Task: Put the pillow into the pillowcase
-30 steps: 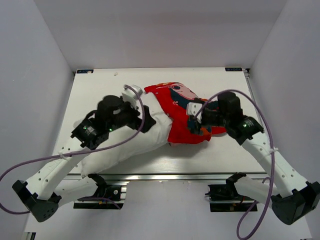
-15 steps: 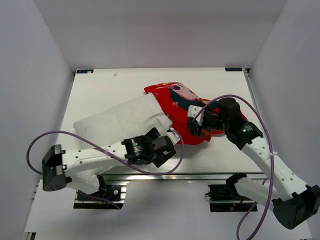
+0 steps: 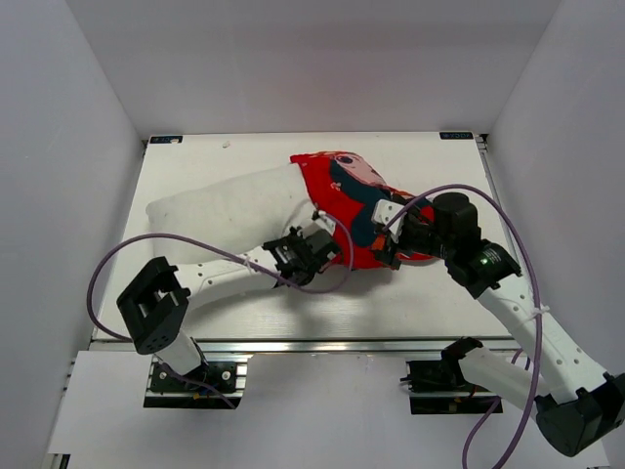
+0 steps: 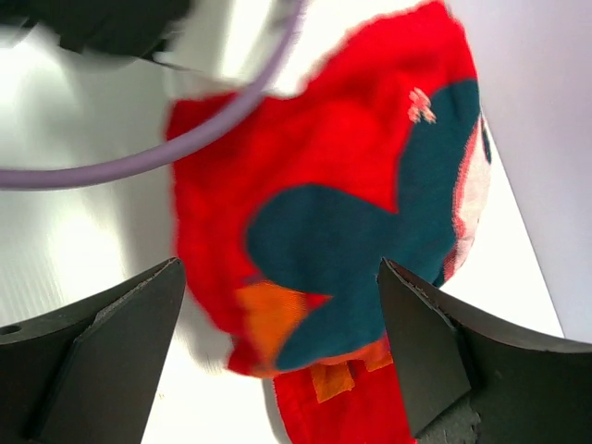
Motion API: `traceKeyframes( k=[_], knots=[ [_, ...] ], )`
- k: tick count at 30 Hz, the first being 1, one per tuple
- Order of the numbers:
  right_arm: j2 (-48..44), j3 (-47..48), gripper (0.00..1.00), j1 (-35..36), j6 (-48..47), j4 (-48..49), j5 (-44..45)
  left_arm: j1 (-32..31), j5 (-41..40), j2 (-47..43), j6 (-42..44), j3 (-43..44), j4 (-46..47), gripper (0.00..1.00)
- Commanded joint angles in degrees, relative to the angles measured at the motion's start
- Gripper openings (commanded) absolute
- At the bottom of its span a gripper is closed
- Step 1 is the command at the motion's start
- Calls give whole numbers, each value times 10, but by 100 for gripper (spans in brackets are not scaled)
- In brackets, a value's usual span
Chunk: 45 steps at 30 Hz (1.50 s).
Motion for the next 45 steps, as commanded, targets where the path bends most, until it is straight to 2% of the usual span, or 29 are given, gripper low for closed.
traceKeyframes(
  k=[1,3,4,5,7,8,9,10,12,13,14,16,17,18,20,22,23,27,30,32,34,36,40,44,45],
  knots=[
    [-32,12,89,-5,49,50,1,20,123,-41,-21,103,26,0],
    [-38,19,89,-8,77,59,-4,77,241,-81,-63,152,27,0],
    [-42,23,89,-8,91,63,-6,106,387,-92,-86,166,35,0],
    [-43,33,89,-10,103,72,-7,173,460,-102,-107,176,40,0],
    [-47,41,89,-13,149,86,-5,237,608,-106,-180,207,55,0],
    [-49,48,89,-13,163,104,-5,288,716,-100,-226,217,60,0],
    [-50,50,89,-15,174,113,-4,311,763,-91,-248,224,70,0],
    [-51,56,89,-15,192,126,-3,344,849,-86,-309,225,109,0],
    [-51,62,89,-15,204,133,1,369,921,-82,-392,205,179,0],
    [-48,64,89,-15,214,133,9,388,946,-82,-439,173,267,0],
    [-44,64,89,-15,220,133,17,393,986,-82,-539,153,320,0],
    [-29,61,87,-15,246,127,44,406,1004,-82,-639,91,480,0],
    [-23,57,86,-15,258,129,53,409,1009,-80,-733,72,527,0],
    [-9,52,86,-15,267,135,55,409,1009,-77,-778,54,628,0],
    [10,51,84,-15,302,144,55,408,1009,-63,-889,27,709,0],
    [49,57,82,-15,331,170,56,408,1006,-56,-927,27,761,0],
    [66,61,81,-13,359,177,64,408,1007,-54,-931,43,758,0],
    [200,118,80,-3,405,183,187,408,1013,-48,-930,66,743,0],
    [259,167,80,-3,413,179,192,408,1007,-56,-930,48,747,0],
    [268,164,78,0,410,221,193,408,1003,-61,-931,37,752,0],
    [282,164,75,6,400,259,233,408,1001,-69,-930,23,753,0],
    [304,177,74,8,397,259,297,409,1001,-74,-931,16,753,0],
    [316,181,72,0,370,286,320,416,1007,-81,-930,-10,754,0],
    [328,173,58,-1,352,322,270,419,1006,-85,-932,-42,764,0],
    [341,182,46,-2,350,326,260,420,1004,-87,-932,-46,764,0]
  ],
)
